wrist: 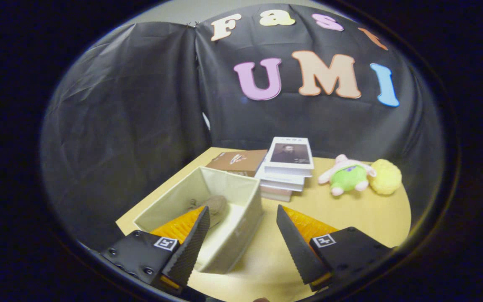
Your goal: Open the storage box then place both shoes into the box .Put the left shoe in first, then the right shoe, with the right side of both shoes facing outward in a uniform manner.
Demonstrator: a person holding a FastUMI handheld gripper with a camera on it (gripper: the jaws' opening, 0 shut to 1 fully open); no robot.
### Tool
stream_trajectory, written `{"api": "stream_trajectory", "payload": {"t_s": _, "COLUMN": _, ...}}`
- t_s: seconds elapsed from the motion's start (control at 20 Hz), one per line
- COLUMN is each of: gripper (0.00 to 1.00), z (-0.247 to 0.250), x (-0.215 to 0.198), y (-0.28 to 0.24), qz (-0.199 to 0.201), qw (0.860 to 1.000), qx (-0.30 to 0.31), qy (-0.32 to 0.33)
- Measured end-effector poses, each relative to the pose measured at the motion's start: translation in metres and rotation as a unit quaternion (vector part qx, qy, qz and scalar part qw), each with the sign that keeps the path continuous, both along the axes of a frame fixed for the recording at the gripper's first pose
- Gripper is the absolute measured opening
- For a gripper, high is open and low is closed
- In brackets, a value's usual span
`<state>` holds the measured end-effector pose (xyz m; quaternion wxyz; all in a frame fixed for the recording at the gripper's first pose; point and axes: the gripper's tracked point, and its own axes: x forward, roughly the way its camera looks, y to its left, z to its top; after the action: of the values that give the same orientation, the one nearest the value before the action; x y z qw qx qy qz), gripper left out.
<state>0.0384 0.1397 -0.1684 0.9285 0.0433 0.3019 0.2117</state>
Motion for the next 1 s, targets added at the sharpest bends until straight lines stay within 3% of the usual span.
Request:
{"api": "stream_trajectory", "payload": {"t_s": 0.6, "gripper": 1.0, "z": -0.04, "x": -0.026, "y": -0.188, "qz": -0.096, "qw": 0.992, "qx": -0.081, "qy": -0.003}}
{"api": "stream_trajectory", "payload": {"t_s": 1.0, "gripper": 1.0, "z": -0.11, "x": -0.07, "y": -0.253, "qz": -0.111, "qw": 0.986, "qx": -0.105, "qy": 0.067}}
